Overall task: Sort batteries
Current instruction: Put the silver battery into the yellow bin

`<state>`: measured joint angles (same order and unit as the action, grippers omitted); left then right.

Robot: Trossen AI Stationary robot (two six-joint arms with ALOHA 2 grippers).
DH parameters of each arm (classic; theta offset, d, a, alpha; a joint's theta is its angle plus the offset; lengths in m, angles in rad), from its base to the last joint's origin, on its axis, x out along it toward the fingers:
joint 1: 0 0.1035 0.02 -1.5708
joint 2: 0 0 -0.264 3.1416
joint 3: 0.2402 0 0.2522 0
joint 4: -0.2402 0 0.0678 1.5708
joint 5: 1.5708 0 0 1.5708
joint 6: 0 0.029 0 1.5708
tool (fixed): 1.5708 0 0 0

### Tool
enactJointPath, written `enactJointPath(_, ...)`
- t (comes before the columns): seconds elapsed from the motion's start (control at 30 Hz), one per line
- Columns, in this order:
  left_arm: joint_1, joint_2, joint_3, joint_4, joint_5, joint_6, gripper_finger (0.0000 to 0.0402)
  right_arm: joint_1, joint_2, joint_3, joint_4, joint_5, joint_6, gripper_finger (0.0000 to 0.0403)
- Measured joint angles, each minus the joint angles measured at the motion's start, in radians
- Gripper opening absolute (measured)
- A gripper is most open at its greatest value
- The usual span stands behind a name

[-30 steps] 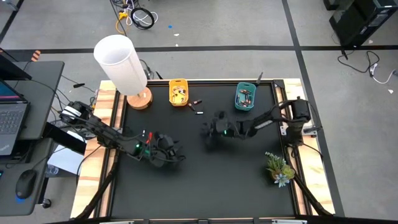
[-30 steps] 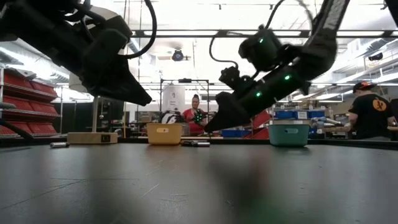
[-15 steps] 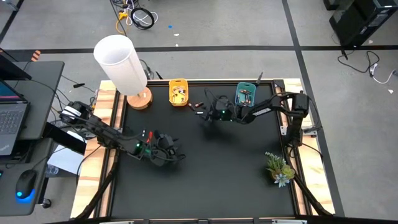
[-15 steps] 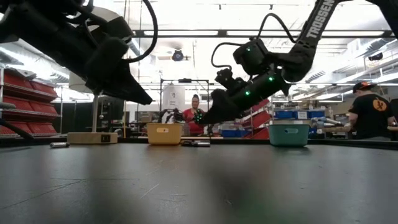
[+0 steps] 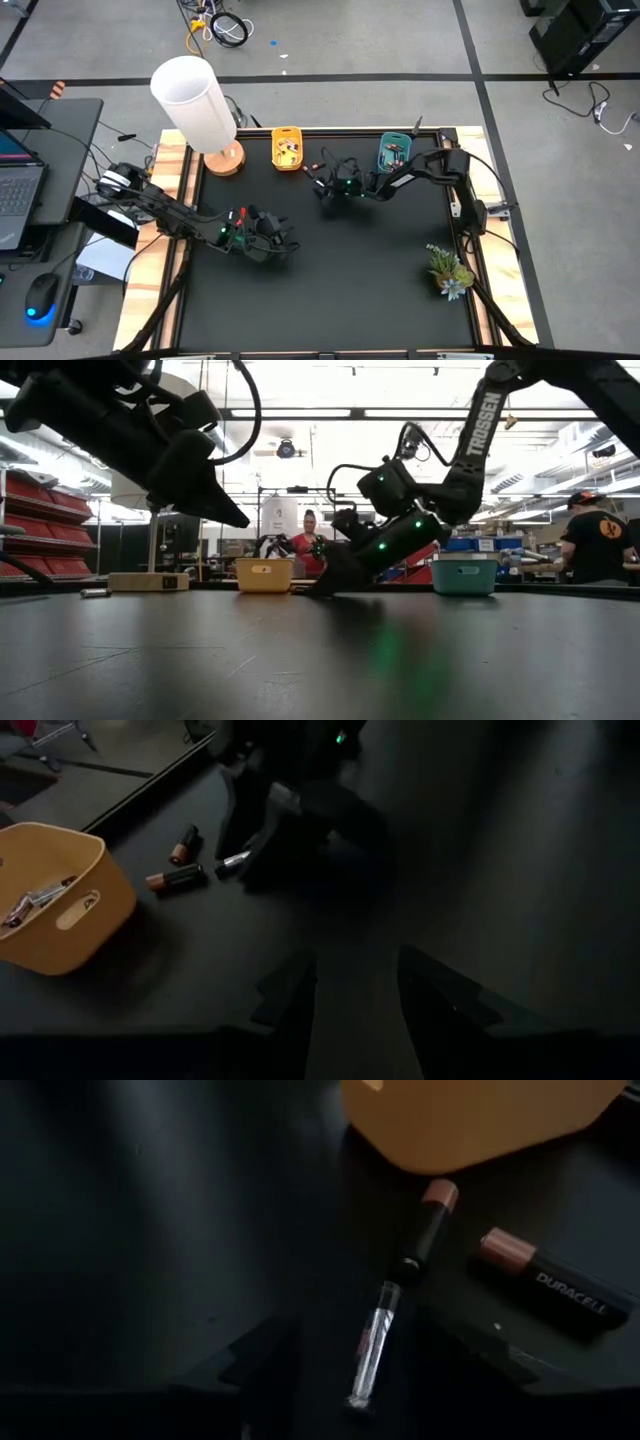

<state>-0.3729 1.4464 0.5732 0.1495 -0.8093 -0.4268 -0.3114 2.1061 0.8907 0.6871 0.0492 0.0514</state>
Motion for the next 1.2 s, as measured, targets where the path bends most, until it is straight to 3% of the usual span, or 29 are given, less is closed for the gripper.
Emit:
enactJointPath(0.3, 0.000, 0.000, 0.000, -0.005, 0.019, 0.003, 0.0147, 0.034, 0.022, 0.009, -0.006, 0.068, 0.027, 0.0169)
enactJointPath(0.57, 0.000, 0.000, 0.000, -0.005, 0.019, 0.003, 0.0147, 0.056, 0.022, 0.009, -0.042, 0.067, 0.034, 0.0030)
enactJointPath(1.0, 0.000, 0.000, 0.000, -0.013, 0.018, 0.004, 0.0147, 0.082, -0.055, 0.001, -0.135, 0.051, 0.046, 0.0027)
enactJointPath(1.2, 0.000, 0.000, 0.000, -0.015, 0.017, 0.084, 0.0147, 0.131, -0.112, -0.002, -0.178, -0.113, 0.059, 0.0027)
